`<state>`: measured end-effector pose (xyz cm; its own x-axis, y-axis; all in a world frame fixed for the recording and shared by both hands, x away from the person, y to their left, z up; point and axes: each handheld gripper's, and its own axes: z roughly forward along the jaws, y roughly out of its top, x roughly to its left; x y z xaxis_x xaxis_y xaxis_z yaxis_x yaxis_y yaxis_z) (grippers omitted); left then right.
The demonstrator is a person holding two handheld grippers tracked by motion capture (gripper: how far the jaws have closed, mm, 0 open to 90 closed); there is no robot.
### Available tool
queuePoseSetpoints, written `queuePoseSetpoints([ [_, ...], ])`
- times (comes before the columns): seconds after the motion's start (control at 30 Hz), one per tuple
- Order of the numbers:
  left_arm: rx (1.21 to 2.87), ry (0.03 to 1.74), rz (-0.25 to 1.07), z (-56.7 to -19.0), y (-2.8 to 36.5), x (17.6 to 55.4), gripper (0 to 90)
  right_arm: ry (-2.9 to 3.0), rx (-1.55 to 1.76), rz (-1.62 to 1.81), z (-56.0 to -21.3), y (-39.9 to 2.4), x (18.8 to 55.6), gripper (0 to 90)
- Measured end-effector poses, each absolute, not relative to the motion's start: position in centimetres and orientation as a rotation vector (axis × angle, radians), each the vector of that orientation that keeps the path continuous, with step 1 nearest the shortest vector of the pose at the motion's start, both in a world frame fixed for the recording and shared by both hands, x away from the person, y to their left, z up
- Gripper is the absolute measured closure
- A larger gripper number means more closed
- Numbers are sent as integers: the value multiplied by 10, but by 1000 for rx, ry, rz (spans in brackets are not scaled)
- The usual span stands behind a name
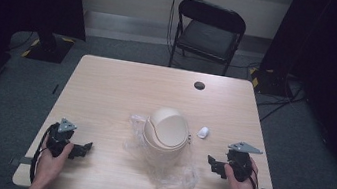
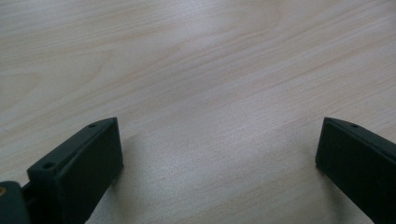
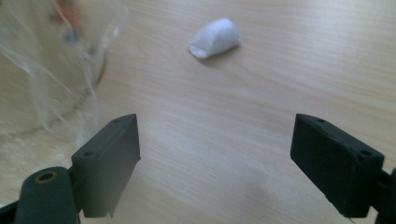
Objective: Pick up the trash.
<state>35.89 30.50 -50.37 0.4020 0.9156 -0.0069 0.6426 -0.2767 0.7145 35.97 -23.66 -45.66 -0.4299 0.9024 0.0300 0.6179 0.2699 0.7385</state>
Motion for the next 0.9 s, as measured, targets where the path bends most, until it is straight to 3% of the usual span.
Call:
queuePoseSetpoints([
  [0.9, 2021, 1324, 548, -504, 305, 359, 1, 2247, 1073, 1285, -374, -171, 352, 140],
])
